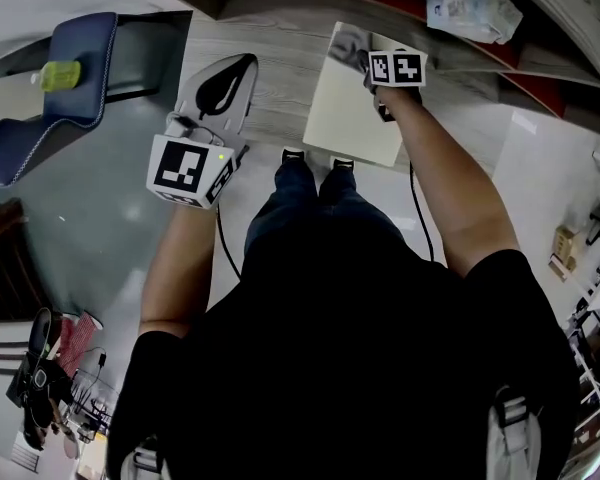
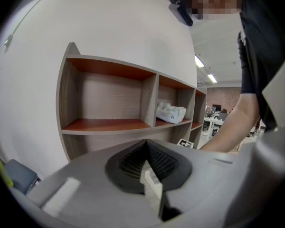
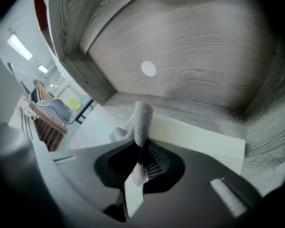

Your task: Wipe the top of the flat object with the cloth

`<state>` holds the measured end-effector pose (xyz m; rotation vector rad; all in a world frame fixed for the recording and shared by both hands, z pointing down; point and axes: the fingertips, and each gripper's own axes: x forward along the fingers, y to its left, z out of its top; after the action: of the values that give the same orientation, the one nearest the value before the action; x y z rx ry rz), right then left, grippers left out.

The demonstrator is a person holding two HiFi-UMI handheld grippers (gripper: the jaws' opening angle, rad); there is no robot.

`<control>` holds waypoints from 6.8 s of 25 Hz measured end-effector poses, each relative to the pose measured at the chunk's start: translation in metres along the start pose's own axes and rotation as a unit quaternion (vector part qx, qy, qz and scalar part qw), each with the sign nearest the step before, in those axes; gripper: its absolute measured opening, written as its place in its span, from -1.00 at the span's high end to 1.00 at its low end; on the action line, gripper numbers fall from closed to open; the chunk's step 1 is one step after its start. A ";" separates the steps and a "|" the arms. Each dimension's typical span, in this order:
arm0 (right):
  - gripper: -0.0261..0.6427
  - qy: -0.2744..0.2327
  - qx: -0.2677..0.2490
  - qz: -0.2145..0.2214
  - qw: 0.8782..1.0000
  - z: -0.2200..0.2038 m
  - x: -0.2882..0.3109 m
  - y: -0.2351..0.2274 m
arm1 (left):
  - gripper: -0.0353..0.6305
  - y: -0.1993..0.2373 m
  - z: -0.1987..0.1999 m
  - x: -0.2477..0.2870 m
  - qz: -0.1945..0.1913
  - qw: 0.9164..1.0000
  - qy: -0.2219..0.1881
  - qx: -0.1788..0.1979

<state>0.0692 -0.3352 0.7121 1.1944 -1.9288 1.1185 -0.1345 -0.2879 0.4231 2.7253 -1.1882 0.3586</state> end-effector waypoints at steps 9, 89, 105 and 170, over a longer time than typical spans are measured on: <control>0.87 0.003 0.008 -0.029 1.000 -0.017 -0.019 -0.036 | 0.89 -0.013 -0.001 0.010 -0.019 1.000 0.004 0.008; 0.87 0.034 0.050 0.054 0.997 -0.071 -0.027 0.025 | 0.89 -0.034 -0.014 -0.012 -0.034 0.999 0.008 0.010; 0.87 0.018 0.101 -0.019 0.995 -0.104 -0.077 -0.071 | 0.89 -0.048 -0.009 -0.002 -0.048 0.999 0.004 0.011; 0.87 0.056 0.049 0.069 0.995 -0.107 -0.024 0.072 | 0.89 -0.034 -0.025 -0.029 -0.033 0.999 0.012 0.005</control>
<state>0.0195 -0.2134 0.7175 1.0362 -1.9132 1.3374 -0.1326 -0.2388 0.4383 2.7524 -1.0900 0.3877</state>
